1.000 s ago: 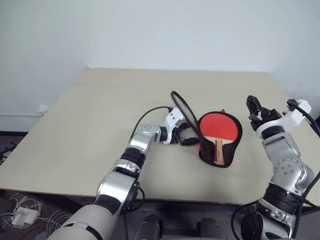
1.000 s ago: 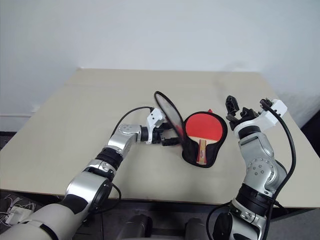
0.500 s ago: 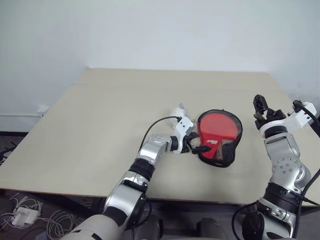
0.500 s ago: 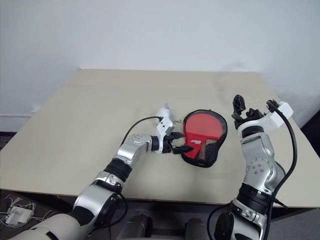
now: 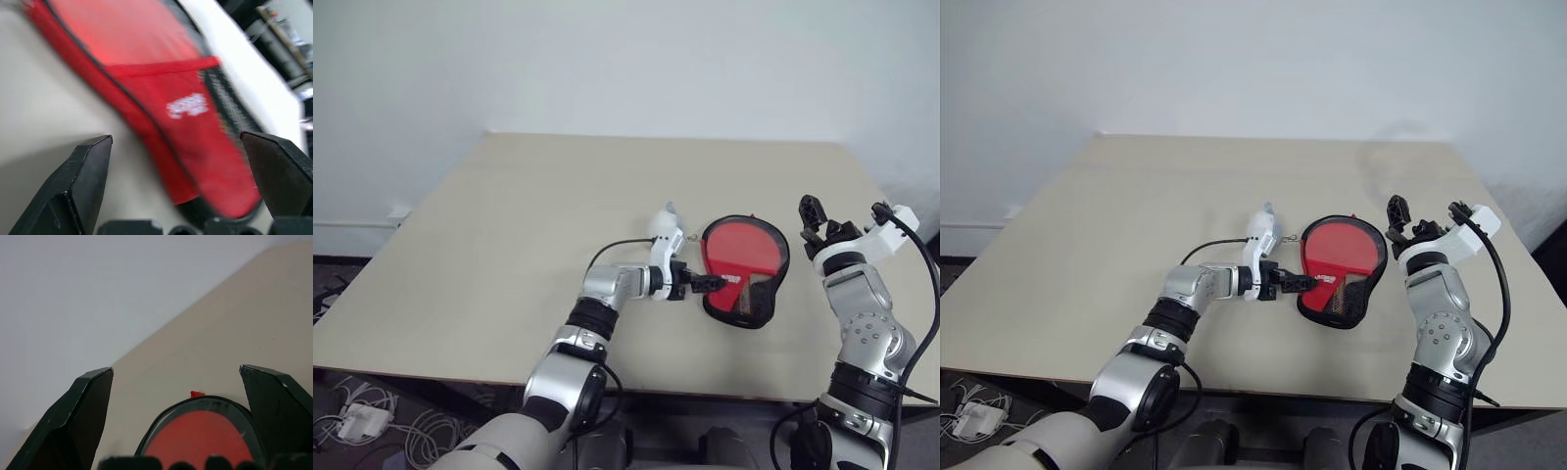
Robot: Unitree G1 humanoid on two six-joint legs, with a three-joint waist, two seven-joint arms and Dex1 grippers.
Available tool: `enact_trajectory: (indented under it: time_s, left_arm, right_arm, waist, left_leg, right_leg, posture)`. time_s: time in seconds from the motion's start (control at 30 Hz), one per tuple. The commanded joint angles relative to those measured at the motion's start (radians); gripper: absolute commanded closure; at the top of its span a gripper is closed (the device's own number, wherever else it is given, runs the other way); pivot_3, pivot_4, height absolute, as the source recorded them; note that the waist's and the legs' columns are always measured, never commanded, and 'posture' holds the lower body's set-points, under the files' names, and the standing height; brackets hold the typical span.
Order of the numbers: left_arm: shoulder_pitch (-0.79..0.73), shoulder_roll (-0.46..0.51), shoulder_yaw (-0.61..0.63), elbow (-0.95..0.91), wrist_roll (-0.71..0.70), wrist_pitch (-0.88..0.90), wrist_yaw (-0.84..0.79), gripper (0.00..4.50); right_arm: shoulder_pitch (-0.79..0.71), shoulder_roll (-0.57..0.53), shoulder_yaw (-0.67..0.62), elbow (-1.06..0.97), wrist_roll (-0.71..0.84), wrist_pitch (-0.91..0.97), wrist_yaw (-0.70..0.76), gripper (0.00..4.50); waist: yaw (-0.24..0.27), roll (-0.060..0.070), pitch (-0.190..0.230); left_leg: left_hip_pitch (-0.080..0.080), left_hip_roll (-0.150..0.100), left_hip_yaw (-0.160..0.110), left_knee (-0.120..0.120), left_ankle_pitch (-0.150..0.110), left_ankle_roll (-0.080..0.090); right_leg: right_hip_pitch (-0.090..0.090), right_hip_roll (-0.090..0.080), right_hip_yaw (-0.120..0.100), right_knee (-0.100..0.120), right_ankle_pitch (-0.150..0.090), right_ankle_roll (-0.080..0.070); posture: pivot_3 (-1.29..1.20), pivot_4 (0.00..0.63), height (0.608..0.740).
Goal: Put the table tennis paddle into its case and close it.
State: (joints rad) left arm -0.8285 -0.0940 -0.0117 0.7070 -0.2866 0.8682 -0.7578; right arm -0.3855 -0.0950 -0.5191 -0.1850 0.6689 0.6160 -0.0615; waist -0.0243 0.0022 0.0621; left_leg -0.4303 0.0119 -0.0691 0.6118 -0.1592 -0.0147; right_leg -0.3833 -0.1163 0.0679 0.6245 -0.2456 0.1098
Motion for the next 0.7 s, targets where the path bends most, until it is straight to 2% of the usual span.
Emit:
enact_trajectory:
  time_s: [0.03, 0.23, 0.33, 0.43, 0.5, 0.7]
  left_arm:
    - [-0.063, -0.041, 0.047, 0.019, -0.073, 0.099, 0.013, 0.0]
    - [-0.096, -0.055, 0.139, 0.091, -0.125, 0.173, 0.101, 0.0]
    - [-0.108, -0.046, 0.177, 0.13, -0.137, 0.18, 0.15, 0.0]
    - [-0.112, -0.041, 0.198, 0.151, -0.153, 0.198, 0.167, 0.66]
    - [-0.108, -0.043, 0.205, 0.144, -0.163, 0.216, 0.167, 1.34]
    - [-0.095, -0.052, 0.215, 0.121, -0.173, 0.261, 0.18, 3.46]
  right_arm:
    - [-0.011, -0.008, 0.005, -0.011, 0.022, -0.016, -0.005, 0.03]
    - [0.004, -0.026, 0.035, -0.013, 0.026, 0.033, -0.003, 0.03]
    - [0.05, -0.11, 0.157, 0.005, -0.052, 0.114, 0.055, 0.03]
    - [0.113, -0.216, 0.267, -0.007, -0.07, 0.169, 0.184, 0.0]
    - [0.133, -0.27, 0.283, -0.023, -0.06, 0.166, 0.262, 0.0]
    - [0.06, -0.359, 0.166, 0.083, -0.043, 0.144, 0.313, 0.0]
  waist:
    - [-0.001, 0.0, 0.0]
    - [-0.007, 0.0, 0.0]
    - [-0.012, 0.0, 0.0]
    - [-0.02, 0.0, 0.0]
    - [-0.023, -0.001, 0.0]
    - [-0.023, -0.001, 0.001]
  left_leg:
    - [0.0, 0.0, 0.0, 0.0, 0.0, 0.0]
    - [0.0, 0.0, 0.0, -0.001, 0.0, 0.0]
    - [0.0, 0.0, 0.0, 0.0, 0.0, 0.0]
    - [0.0, 0.0, 0.0, 0.0, -0.001, -0.001]
    - [0.0, 0.0, 0.0, 0.0, -0.001, -0.001]
    - [0.0, 0.0, 0.0, 0.001, -0.002, -0.003]
  right_leg:
    - [0.0, 0.0, 0.0, 0.0, 0.0, 0.0]
    - [-0.001, 0.0, 0.0, 0.0, 0.0, 0.0]
    - [0.0, 0.0, 0.0, 0.0, 0.0, 0.0]
    - [0.0, 0.0, 0.0, 0.0, -0.001, -0.001]
    - [0.0, 0.0, 0.0, 0.0, -0.001, -0.001]
    - [0.0, 0.0, 0.0, 0.0, -0.001, -0.001]
  posture:
    - [0.0, 0.0, 0.74]
    - [0.0, 0.0, 0.74]
    - [0.0, 0.0, 0.74]
    - [0.0, 0.0, 0.74]
    - [0.0, 0.0, 0.74]
    - [0.0, 0.0, 0.74]
